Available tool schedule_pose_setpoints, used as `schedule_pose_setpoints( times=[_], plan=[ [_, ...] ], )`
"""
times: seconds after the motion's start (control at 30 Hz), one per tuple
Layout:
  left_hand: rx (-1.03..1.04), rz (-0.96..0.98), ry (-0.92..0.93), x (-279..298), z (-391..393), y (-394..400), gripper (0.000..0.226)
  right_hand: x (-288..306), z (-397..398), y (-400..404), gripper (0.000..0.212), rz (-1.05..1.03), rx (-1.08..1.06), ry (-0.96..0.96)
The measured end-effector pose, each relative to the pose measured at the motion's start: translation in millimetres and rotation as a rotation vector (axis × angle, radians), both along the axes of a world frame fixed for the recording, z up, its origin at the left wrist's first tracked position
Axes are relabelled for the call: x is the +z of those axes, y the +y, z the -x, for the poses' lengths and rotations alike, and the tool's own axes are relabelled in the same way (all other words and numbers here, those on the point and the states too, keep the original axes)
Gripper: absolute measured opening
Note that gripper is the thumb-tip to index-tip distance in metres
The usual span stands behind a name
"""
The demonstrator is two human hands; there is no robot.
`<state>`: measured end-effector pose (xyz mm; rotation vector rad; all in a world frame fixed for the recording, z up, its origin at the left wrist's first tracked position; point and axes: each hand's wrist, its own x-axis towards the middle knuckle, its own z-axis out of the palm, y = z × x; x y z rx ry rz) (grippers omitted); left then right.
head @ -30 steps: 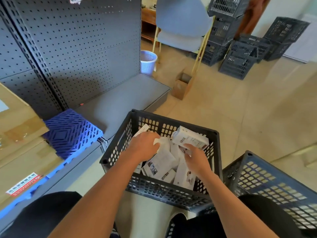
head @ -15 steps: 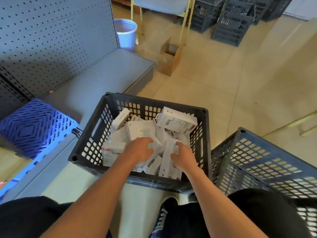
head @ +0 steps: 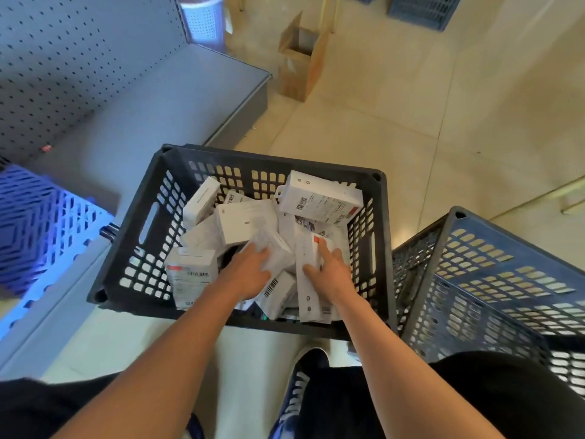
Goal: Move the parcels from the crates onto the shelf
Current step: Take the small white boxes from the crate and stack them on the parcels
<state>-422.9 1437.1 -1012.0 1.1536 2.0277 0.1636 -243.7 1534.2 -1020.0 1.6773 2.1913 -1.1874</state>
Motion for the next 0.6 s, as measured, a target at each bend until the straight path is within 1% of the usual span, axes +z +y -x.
schedule_pose_setpoints(
  times=[0.07, 0.17, 0.27, 0.37, 0.43, 0.5, 0.6],
  plan=[
    [-0.022, 0.018, -0.013, -8, 6, -1, 0.071, -5, -1, 2, 0.081, 0.011, 0.000, -0.011],
    [-0.127, 0.106, -0.004, -18, 16, -5, 0.083, -10, -4, 4, 0.084, 0.053, -0.012, 0.010],
    [-0.160, 0.123, -0.044, -26, 21, -8, 0.090, -15, -7, 2, 0.097, 0.084, 0.001, 0.028],
    [-0.133, 0.090, -0.058, -30, 23, -12, 0.091, -18, -7, -3, 0.112, 0.097, 0.017, 0.033],
    [-0.103, 0.084, -0.032, -33, 23, -11, 0.092, -20, -7, -3, 0.114, 0.084, 0.011, 0.038],
    [-0.028, 0.081, -0.022, -36, 23, -7, 0.092, -21, -7, -2, 0.112, 0.065, -0.008, 0.040],
    [0.058, 0.115, -0.071, -45, 28, -3, 0.100, -26, -8, -2, 0.111, 0.009, -0.024, 0.047]
  ],
)
